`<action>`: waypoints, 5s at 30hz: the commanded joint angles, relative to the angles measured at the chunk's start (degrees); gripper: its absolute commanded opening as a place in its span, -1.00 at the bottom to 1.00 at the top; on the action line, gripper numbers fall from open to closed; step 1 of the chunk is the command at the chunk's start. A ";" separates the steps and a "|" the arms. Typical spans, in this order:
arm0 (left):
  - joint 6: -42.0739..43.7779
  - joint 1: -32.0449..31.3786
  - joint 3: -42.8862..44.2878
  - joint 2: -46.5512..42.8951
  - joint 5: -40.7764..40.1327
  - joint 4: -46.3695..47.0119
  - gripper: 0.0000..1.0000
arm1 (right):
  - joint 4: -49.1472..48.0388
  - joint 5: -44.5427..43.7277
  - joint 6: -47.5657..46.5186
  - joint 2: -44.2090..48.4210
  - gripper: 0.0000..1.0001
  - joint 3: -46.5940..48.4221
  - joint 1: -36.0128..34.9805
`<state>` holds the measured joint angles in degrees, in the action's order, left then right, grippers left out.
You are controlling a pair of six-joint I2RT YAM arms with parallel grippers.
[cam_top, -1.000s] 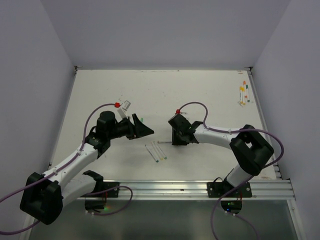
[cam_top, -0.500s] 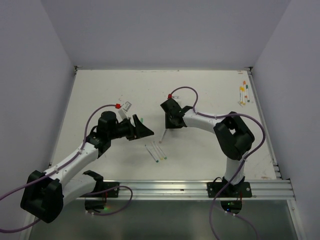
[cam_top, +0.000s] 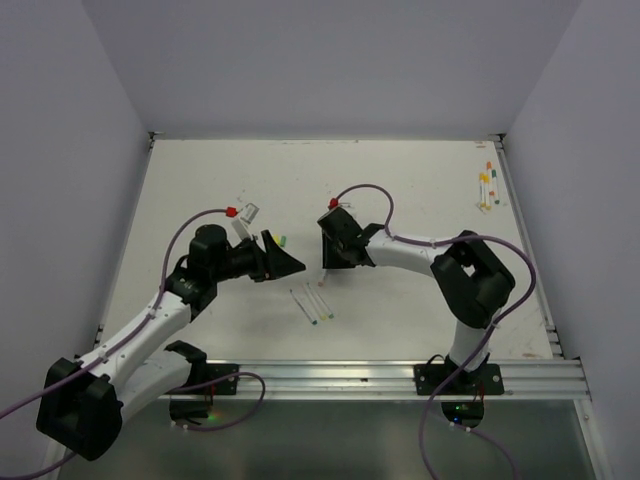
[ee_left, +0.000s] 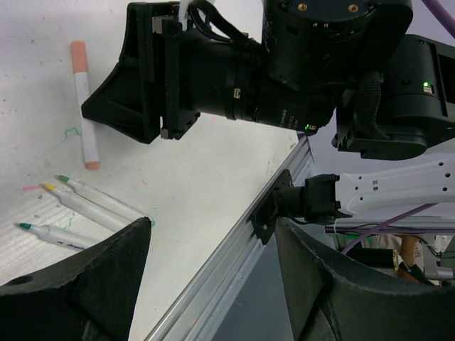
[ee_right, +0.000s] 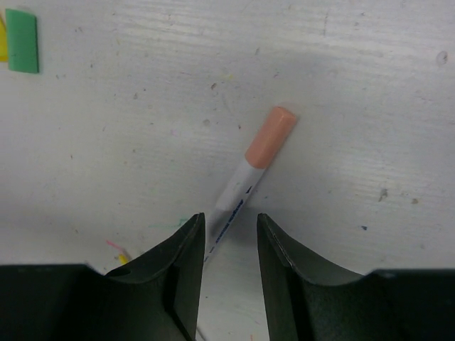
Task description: Open the pen caps
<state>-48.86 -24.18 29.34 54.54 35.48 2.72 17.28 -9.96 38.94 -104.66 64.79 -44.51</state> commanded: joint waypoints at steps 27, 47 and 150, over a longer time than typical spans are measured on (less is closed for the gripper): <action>1.75 2.65 -0.78 -0.05 -2.70 -2.37 0.48 | 2.24 -10.80 -12.21 2.53 -1.00 5.00 -4.53; -0.62 3.88 -4.03 -9.27 -9.20 -10.19 0.49 | -1.90 -1.21 -18.28 7.97 -0.93 -0.54 -3.83; -2.47 3.79 -4.47 18.49 -6.04 23.12 0.33 | -12.35 15.05 -16.61 18.79 -1.00 -8.37 -9.63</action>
<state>-50.48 -20.64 24.99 73.17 27.97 21.08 6.83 5.52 21.63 -88.66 55.86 -53.71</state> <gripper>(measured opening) 0.685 0.171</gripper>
